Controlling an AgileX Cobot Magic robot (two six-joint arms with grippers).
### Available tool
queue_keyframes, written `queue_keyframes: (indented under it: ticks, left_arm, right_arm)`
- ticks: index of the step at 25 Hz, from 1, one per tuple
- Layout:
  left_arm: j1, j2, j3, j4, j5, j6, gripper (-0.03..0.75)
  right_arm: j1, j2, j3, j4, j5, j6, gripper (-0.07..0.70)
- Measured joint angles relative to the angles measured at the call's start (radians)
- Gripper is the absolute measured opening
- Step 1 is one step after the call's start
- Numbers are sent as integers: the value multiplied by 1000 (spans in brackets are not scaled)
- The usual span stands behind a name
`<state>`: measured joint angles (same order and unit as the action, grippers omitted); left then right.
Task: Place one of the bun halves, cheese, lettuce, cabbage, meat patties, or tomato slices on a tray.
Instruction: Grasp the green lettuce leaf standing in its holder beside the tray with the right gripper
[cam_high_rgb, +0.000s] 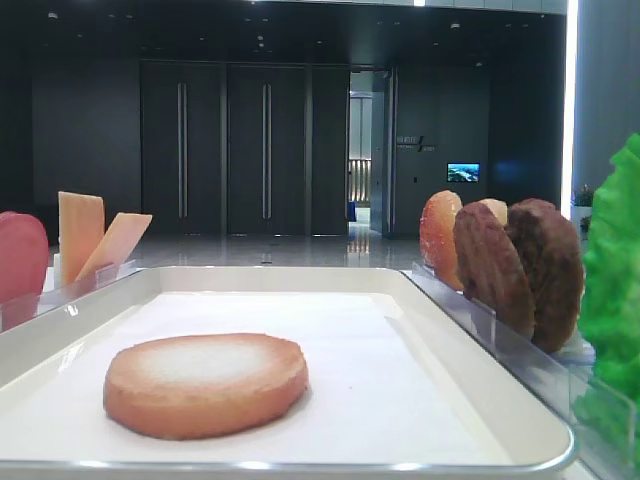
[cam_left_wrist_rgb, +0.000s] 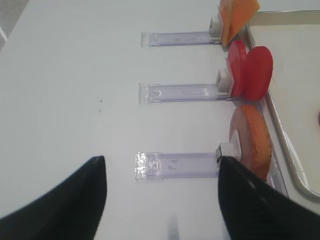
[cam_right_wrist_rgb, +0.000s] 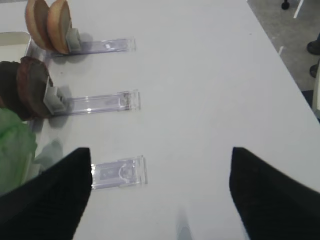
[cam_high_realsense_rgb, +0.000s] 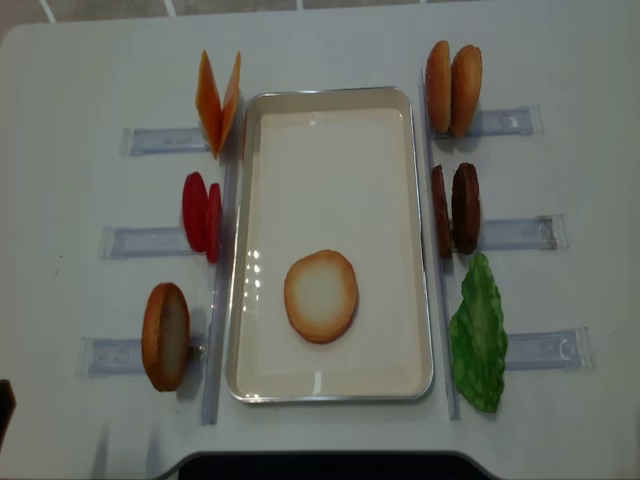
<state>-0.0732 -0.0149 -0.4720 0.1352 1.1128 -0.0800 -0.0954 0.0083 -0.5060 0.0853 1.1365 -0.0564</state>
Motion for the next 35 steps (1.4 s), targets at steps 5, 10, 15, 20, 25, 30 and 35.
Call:
queue_keyframes:
  ticks: [5, 10, 15, 20, 25, 30, 35]
  left_arm:
    - [0, 0, 0, 0, 0, 0, 526]
    - [0, 0, 0, 0, 0, 0, 526]
    - [0, 0, 0, 0, 0, 0, 526]
    - [0, 0, 0, 0, 0, 0, 525]
    - [0, 0, 0, 0, 0, 0, 525]
    - [0, 0, 0, 0, 0, 0, 525]
    - [0, 0, 0, 0, 0, 0, 525]
  right_arm:
    - [24, 151, 0, 11, -3, 0, 538]
    - [25, 276, -3, 4, -4, 0, 538]
    - [25, 405, -48, -12, 13, 0, 538]
    - [25, 551, -138, -12, 80, -1, 538]
    - [25, 650, -234, 40, 80, -1, 538]
    - [25, 768, -250, 78, 82, -1, 538]
    - [25, 914, -251, 94, 82, -13, 538]
